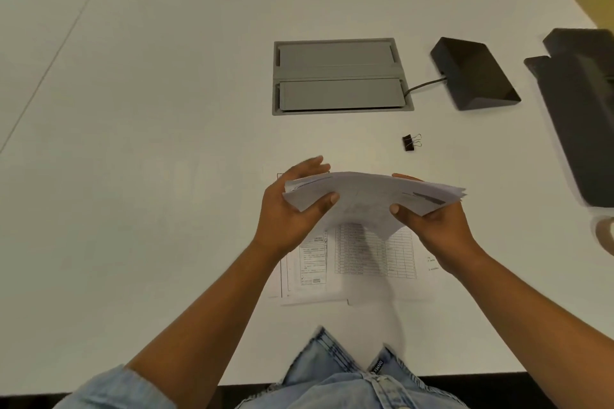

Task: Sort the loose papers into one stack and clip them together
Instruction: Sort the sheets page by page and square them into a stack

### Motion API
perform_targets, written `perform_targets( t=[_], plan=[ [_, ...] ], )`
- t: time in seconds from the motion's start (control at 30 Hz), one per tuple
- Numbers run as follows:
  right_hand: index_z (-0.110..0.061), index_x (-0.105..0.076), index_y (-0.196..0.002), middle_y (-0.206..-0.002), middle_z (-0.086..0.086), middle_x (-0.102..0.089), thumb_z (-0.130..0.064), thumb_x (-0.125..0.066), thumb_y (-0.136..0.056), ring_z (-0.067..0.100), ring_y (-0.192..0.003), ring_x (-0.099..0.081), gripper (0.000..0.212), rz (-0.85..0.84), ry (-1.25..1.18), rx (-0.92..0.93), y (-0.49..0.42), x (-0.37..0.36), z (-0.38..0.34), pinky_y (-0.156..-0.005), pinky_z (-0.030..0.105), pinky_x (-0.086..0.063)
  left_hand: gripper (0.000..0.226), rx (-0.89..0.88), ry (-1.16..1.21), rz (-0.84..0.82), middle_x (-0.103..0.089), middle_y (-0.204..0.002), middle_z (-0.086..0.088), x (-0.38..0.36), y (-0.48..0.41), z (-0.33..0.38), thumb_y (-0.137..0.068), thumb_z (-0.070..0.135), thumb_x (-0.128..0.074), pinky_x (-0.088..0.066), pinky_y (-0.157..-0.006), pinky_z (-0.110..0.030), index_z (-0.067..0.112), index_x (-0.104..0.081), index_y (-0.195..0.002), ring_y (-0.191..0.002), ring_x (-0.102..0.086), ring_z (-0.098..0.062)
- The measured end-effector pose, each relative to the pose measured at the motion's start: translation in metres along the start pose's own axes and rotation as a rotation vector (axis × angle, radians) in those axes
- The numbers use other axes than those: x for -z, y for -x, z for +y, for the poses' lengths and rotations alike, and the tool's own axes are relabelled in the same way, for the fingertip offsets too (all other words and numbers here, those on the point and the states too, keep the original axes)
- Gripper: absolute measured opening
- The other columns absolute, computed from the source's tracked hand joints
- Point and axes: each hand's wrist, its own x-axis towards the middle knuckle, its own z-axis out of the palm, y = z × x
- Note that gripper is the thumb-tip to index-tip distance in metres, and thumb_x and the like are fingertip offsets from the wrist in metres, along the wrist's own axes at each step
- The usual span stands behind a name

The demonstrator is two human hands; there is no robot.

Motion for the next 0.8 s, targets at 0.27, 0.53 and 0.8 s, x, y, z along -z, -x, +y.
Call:
perform_targets(
  t=[0.27,0.53,0.8],
  plan=[
    [-0.041,-0.057,-0.112,-0.111,-0.011,-0.065,-0.011,-0.074,-0.082,-0.002,-0.102,-0.063,0.046,-0.060,0.142,0.002,-0.007,-0.002,0.013,-0.074,0.017,-0.056,0.039,0.140,-0.017,-0.063,-0.068,-0.104,0.013,-0.006,-0.001,-0.026,-0.088,0.020,-0.073,-0.059,-0.081,-0.023,0.033,-0.060,-0.122,-0.096,-0.065,0.005],
    [-0.040,-0.051,-0.105,-0.100,-0.018,-0.060,-0.012,-0.074,-0.082,-0.010,-0.088,-0.061,0.043,-0.005,0.207,0.016,-0.003,0.002,0.013,-0.064,0.005,-0.050,0.040,0.130,-0.045,-0.035,-0.072,-0.086,0.030,0.001,0.000,-0.021,-0.088,0.012,-0.072,-0.057,-0.075,-0.016,0.047,-0.059,-0.102,-0.088,-0.066,0.009],
    [-0.047,-0.053,-0.110,-0.110,-0.014,-0.064,-0.021,-0.071,-0.086,0.006,-0.105,-0.061,0.039,-0.184,0.329,-0.047,-0.007,0.001,0.039,-0.077,0.019,-0.053,0.047,0.301,-0.108,-0.118,-0.068,-0.117,-0.004,-0.013,0.007,-0.057,-0.087,0.029,-0.073,-0.061,-0.083,-0.032,0.018,-0.060,-0.131,-0.107,-0.066,-0.025]
  ],
)
